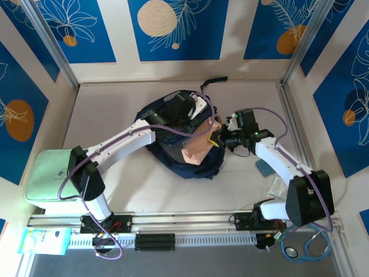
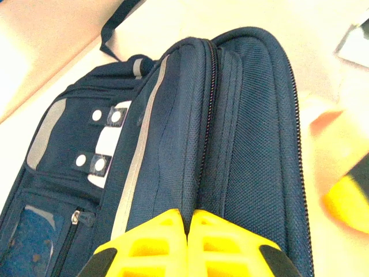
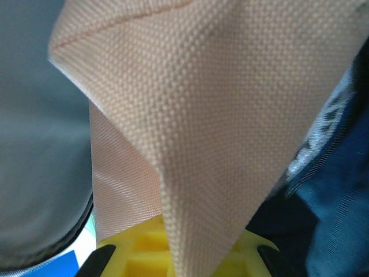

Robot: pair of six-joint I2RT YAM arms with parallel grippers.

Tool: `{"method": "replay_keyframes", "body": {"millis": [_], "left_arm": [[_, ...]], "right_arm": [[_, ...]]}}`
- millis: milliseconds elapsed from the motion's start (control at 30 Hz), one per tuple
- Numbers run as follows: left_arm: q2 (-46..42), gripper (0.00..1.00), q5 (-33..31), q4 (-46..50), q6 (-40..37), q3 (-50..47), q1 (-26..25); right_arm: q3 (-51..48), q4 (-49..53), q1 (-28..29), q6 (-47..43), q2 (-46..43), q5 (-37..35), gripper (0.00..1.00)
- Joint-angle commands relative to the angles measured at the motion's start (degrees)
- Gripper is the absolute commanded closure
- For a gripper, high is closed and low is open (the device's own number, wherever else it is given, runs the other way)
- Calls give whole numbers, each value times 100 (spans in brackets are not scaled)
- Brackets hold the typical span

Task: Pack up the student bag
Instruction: Place the pencil pouch in the student bag.

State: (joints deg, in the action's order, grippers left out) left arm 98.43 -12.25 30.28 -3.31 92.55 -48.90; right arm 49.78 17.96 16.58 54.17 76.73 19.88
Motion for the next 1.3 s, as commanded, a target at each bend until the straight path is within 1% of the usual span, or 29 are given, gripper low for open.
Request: {"method": "replay_keyframes", "body": {"millis": [0, 100, 167, 233, 333, 367, 467, 533, 567, 633, 733, 867, 1000, 1033, 1167, 1267], "left_arm": [[-155, 100, 379, -716, 75, 373, -139], [-235, 100, 531, -781, 203, 352, -137], [-246, 100, 703, -904, 341, 309, -137], [-190, 100, 869, -933, 454, 368, -142], [-119, 100, 913, -940, 536, 469, -138], [-101, 100, 896, -954, 557, 498, -142], [-61, 100, 880, -976, 612, 594, -128], [-52, 100, 916, -1029, 638, 652, -115], [-59, 100, 984, -1091, 654, 651, -90], [-59, 100, 1054, -1188, 755, 683, -24], [-38, 100, 1058, -1178, 776, 790, 5], [-19, 100, 1102, -1275, 875, 815, 14], [-8, 100, 1243, -1364, 949, 829, 52], [-6, 100, 1296, -1392, 990, 826, 69], [-50, 100, 1401, -1451, 1067, 782, 92], [-113, 100, 1401, -1566, 1132, 676, 96]], "right_arm": [[52, -714, 30, 702, 287, -63, 100], [173, -1187, 47, 947, 527, -160, 100], [329, -1227, 63, 1087, 674, -290, 100], [410, -1301, 135, 1192, 812, -545, 100], [320, -1611, 222, 1412, 1043, -949, 100], [282, -1777, 223, 1508, 1126, -1007, 100], [93, -2706, 293, 1736, 1393, -1100, 100], [7, -3345, 403, 1745, 1533, -1140, 99], [1, -3471, 473, 1678, 1557, -1263, 98], [89, -3409, 612, 1530, 1611, -1546, 98], [66, -3708, 706, 1565, 1822, -1698, 98], [49, -4368, 750, 1892, 2313, -1717, 98], [-76, -5669, 743, 2199, 2792, -1543, 96], [-29, -5805, 733, 2221, 2872, -1487, 96], [310, -5593, 805, 2168, 3085, -1523, 95], [579, -5640, 872, 2346, 3463, -1523, 94]]}}
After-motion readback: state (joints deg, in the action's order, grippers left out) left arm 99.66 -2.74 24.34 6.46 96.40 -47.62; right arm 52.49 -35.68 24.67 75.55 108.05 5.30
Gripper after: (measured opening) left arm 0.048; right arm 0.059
